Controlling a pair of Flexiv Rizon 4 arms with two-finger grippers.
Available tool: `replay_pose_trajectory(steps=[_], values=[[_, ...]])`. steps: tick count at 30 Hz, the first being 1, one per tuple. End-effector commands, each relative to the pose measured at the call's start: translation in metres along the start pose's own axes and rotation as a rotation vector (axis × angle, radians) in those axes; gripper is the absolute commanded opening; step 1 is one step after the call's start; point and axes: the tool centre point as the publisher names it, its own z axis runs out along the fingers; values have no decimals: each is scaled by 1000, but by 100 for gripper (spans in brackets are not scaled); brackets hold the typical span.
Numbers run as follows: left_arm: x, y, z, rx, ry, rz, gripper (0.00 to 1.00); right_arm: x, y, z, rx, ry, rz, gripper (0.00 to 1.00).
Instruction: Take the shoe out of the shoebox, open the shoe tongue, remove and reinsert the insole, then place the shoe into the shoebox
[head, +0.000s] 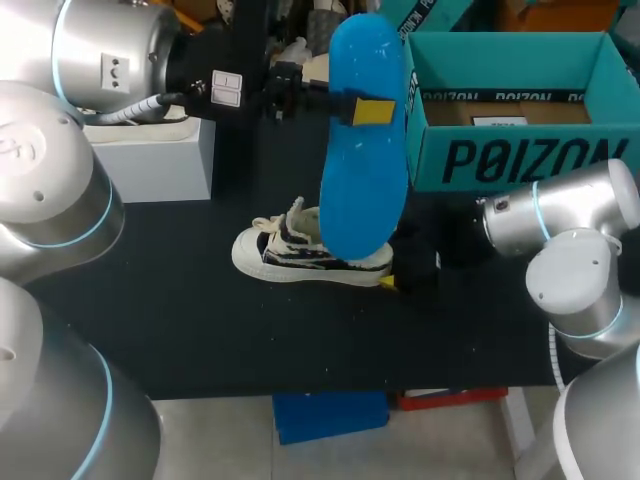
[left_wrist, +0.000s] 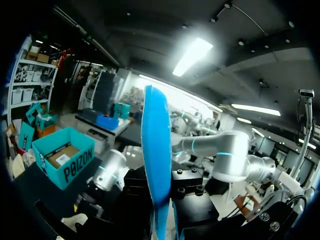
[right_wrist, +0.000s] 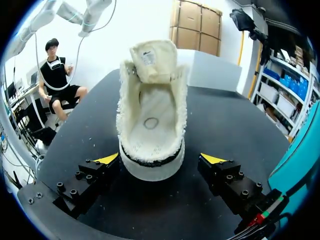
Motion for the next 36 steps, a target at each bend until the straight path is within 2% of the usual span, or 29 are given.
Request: replay_pose_trajectory(steps=[1, 10, 12, 18, 21, 32, 36], values=[[0, 0, 1, -3, -4, -2, 0, 1, 0, -4, 29, 2, 2, 100], [0, 0, 1, -3, -4, -2, 0, -3, 14, -35, 275, -23, 21, 100], [0, 0, 1, -3, -4, -2, 0, -6, 17, -39, 361, -33, 23, 100], [0, 0, 1, -3, -4, -2, 0, -14, 38, -36, 632, -42, -10, 100], [0, 0, 1, -3, -4, -2, 0, -17, 50, -29, 712, -39, -30, 100], [0, 0, 1, -3, -4, -2, 0, -38, 82, 6, 910, -16, -85, 100], [0, 0, 1, -3, -4, -2, 0, -42, 89, 20, 921, 3, -83, 100]])
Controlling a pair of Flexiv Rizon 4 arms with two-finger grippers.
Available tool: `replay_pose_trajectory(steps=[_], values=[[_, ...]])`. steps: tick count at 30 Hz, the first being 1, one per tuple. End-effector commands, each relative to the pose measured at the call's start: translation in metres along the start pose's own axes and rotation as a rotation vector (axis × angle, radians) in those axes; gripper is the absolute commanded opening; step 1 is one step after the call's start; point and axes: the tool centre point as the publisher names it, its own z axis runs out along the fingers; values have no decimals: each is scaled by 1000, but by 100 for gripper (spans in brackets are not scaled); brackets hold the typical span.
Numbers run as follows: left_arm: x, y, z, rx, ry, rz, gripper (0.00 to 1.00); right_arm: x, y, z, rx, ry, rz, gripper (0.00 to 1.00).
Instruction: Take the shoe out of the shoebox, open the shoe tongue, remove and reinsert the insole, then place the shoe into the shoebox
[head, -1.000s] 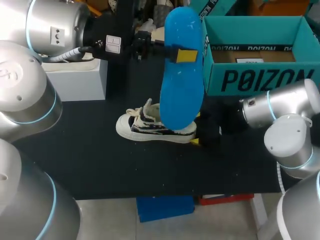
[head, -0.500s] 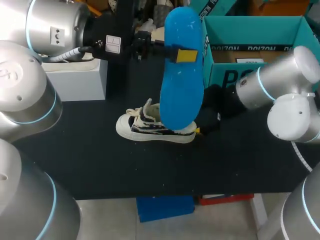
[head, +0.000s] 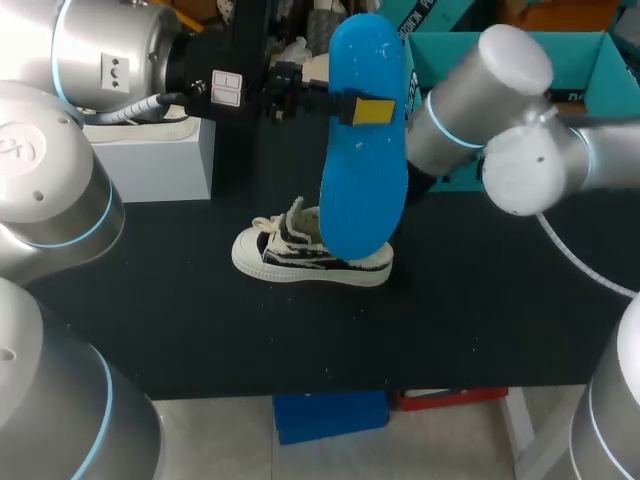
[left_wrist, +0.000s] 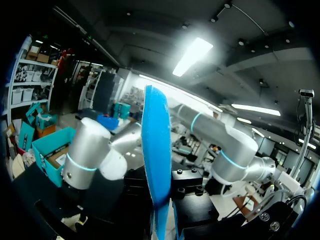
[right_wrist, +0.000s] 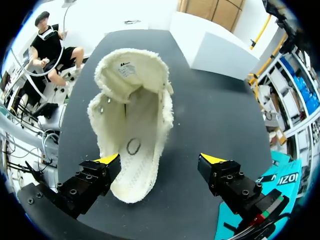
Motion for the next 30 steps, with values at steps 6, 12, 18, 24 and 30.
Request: replay_pose_trajectory(steps=[6, 12, 18, 24, 30], values=[[0, 0, 1, -3, -4, -2, 0, -13, 24, 28, 438, 49, 6, 100], [0, 0, 1, -3, -4, -2, 0, -13, 30, 40, 442, 78, 15, 100], [0, 0, 1, -3, -4, -2, 0, -15, 32, 50, 452, 102, 13, 100], [0, 0, 1, -3, -4, -2, 0, -13, 32, 54, 452, 115, 18, 100], [0, 0, 1, -3, -4, -2, 0, -9, 33, 58, 435, 124, 35, 0]])
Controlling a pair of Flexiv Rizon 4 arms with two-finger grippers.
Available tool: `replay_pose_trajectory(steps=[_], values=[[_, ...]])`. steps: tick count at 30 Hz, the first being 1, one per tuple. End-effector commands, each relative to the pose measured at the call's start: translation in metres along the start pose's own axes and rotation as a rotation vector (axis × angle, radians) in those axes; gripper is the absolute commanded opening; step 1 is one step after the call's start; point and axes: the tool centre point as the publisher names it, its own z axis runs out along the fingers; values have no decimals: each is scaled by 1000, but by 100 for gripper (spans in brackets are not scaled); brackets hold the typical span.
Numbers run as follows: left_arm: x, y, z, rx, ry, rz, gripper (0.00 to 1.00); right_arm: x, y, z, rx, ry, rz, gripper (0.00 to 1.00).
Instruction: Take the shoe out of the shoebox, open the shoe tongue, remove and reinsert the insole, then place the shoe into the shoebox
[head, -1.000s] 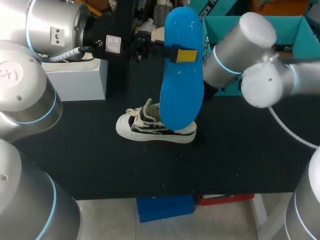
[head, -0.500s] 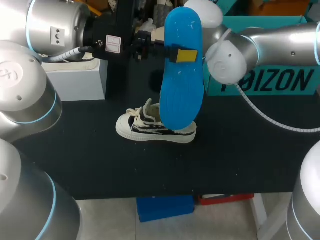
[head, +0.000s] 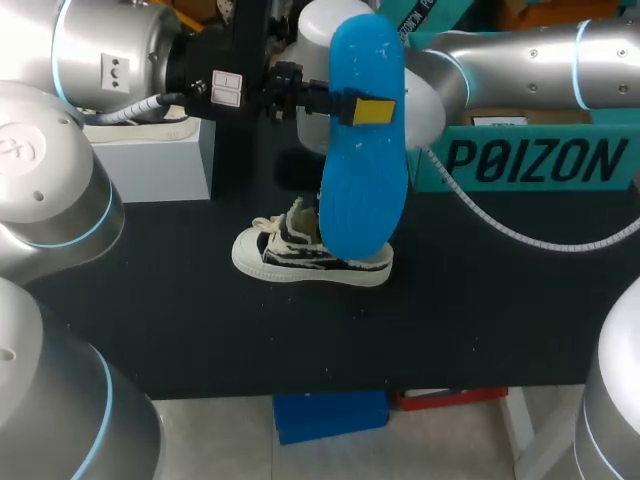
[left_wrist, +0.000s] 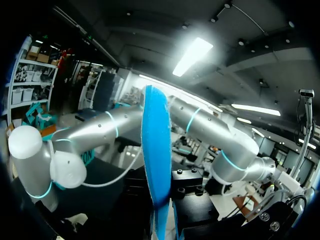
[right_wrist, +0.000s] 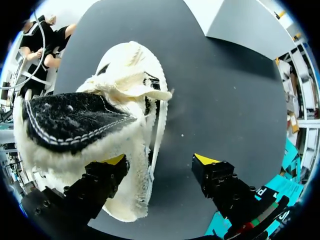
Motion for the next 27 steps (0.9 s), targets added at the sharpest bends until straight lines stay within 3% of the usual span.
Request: replay_pose_trajectory(steps=[1, 21, 24, 27], values=[[0, 0, 1, -3, -4, -2, 0, 1, 4, 2, 36, 6, 12, 0], [0, 0, 1, -3, -4, -2, 0, 1, 4, 2, 36, 6, 12, 0], [0, 0, 1, -3, -4, -2, 0, -1, 3, -10, 106, -26, 117, 0], [0, 0, 1, -3, -4, -2, 0, -5, 2, -39, 129, -43, 305, 0]])
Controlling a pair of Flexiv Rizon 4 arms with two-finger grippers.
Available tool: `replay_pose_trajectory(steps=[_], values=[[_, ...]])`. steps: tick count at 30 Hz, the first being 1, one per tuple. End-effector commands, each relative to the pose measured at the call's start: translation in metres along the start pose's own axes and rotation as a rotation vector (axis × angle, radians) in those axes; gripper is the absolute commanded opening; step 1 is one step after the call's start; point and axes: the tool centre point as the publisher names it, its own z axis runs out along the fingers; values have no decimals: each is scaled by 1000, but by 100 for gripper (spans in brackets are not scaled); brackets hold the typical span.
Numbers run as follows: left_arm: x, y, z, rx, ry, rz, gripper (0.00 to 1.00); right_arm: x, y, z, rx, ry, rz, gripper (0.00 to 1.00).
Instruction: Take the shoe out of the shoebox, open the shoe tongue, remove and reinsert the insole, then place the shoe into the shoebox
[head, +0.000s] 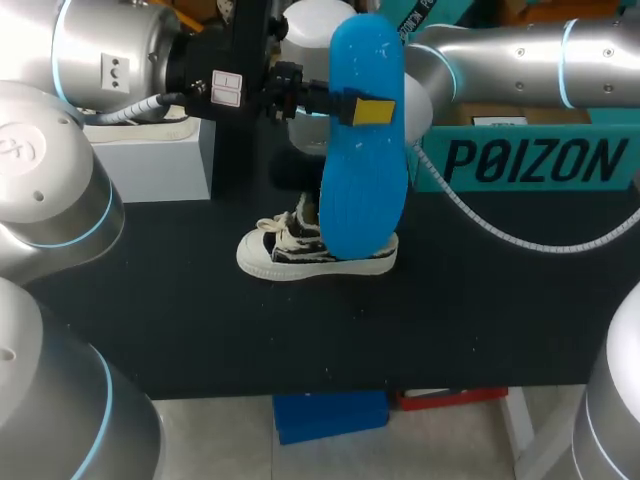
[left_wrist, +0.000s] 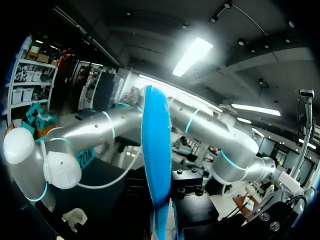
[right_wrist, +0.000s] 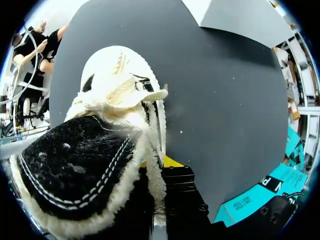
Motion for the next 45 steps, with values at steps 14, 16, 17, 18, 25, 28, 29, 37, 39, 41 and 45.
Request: replay_pose_trajectory(steps=[14, 16, 17, 18, 25, 28, 29, 37, 39, 41, 45], values=[[0, 0, 1, -3, -4, -2, 0, -14, -40, -83, 103, -68, 1233, 0], [0, 0, 1, -3, -4, -2, 0, -14, -42, -80, 117, -83, 1322, 0], [0, 0, 1, -3, -4, -2, 0, -13, -43, -79, 117, -91, 1362, 0], [0, 0, 1, -3, -4, -2, 0, -13, -44, -77, 124, -105, 1398, 0], [0, 0, 1, -3, -4, -2, 0, -13, -43, -73, 151, -125, 1570, 0], [0, 0, 1, -3, -4, -2, 0, -13, -42, -72, 167, -136, 1622, 0], [0, 0, 1, -3, -4, -2, 0, -14, -42, -71, 181, -160, 1626, 0], [0, 0, 1, -3, -4, -2, 0, -9, -35, -50, 193, -132, 1679, 0], [0, 0, 1, -3, -4, -2, 0, -8, -33, -46, 195, -128, 1680, 0], [0, 0, 1, -3, -4, -2, 0, -8, -31, -41, 194, -121, 1687, 0], [0, 0, 1, -3, -4, -2, 0, -6, -26, -34, 194, -119, 1701, 0]])
